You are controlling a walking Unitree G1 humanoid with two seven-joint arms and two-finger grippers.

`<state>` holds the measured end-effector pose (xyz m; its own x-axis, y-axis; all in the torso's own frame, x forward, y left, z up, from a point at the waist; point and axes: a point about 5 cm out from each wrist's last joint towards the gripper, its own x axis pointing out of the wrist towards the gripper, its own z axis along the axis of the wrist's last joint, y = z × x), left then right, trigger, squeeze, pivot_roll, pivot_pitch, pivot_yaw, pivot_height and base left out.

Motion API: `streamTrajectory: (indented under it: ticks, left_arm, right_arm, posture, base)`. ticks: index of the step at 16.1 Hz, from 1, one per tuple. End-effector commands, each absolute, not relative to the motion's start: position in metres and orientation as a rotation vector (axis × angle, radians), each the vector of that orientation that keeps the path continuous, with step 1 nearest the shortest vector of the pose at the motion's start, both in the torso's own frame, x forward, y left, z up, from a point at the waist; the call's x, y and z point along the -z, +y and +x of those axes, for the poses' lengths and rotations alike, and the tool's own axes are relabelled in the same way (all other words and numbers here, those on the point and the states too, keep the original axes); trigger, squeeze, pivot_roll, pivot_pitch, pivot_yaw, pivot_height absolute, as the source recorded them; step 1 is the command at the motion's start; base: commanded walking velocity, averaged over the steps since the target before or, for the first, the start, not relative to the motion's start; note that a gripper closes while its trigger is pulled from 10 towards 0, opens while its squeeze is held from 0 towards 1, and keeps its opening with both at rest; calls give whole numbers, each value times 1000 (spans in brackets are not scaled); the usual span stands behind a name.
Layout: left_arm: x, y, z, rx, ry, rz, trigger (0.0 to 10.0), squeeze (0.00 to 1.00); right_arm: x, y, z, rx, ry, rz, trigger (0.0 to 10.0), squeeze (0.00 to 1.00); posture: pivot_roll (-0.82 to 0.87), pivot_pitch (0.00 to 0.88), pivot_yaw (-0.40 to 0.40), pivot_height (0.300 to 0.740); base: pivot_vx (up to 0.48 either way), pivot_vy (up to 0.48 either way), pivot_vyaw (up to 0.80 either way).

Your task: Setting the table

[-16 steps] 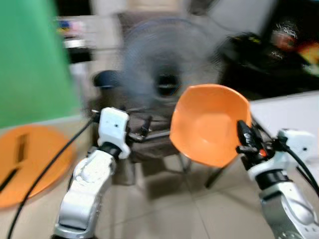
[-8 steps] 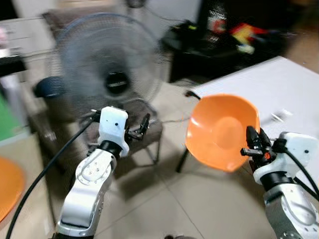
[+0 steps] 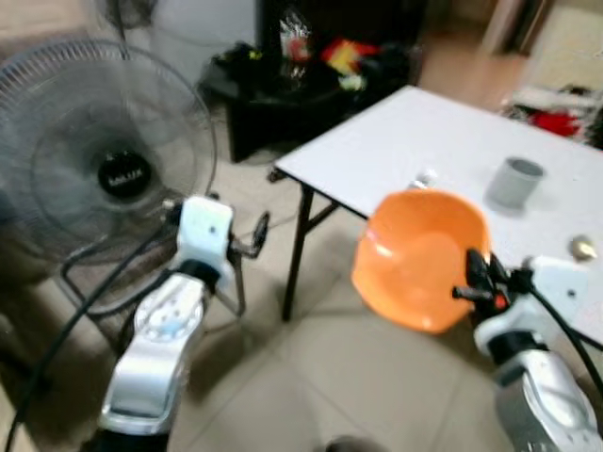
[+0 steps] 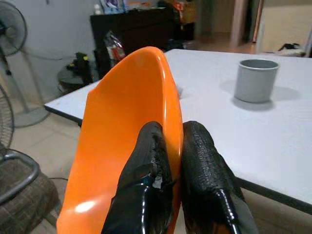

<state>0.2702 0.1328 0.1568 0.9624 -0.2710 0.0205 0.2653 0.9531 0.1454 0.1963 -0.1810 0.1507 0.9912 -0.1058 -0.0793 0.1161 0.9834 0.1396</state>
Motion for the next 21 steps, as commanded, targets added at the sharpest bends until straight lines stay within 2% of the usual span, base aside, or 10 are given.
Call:
streamTrajectory:
  ticks: [1, 4, 6, 8, 13, 21]
  left_arm:
    - [-154, 132, 270, 289, -23, 133, 10000, 0]
    - [-153, 131, 270, 299, -18, 148, 10000, 0]
    - [-153, 132, 271, 285, -21, 192, 10000, 0]
    - [-153, 131, 271, 289, -16, 161, 10000, 0]
    - [-152, 133, 273, 264, 3, 136, 10000, 0]
    - [-153, 130, 271, 306, 2, 68, 10000, 0]
  right_arm:
    - [-158, -181, 198, 104, 37, 141, 10000, 0]
    - [-158, -180, 198, 107, 38, 142, 10000, 0]
    - [-158, -180, 198, 107, 39, 142, 10000, 0]
    - [-158, -180, 198, 106, 40, 144, 10000, 0]
    - [-156, -178, 201, 82, 67, 175, 10000, 0]
    - [-164, -176, 211, 45, 34, 274, 10000, 0]
  posture:
    - [-7, 0, -24, 740]
    - [-8, 0, -23, 740]
    - [-9, 0, -21, 740]
    - [-10, 0, -21, 740]
    - [-10, 0, -18, 740]
    - [-14, 0, -20, 740]
  base:
    - [0, 368, -800]
    - [0, 480, -800]
    - [0, -390, -800]
    - [0, -480, -800]
    - [0, 0, -764]
    - [0, 0, 0]
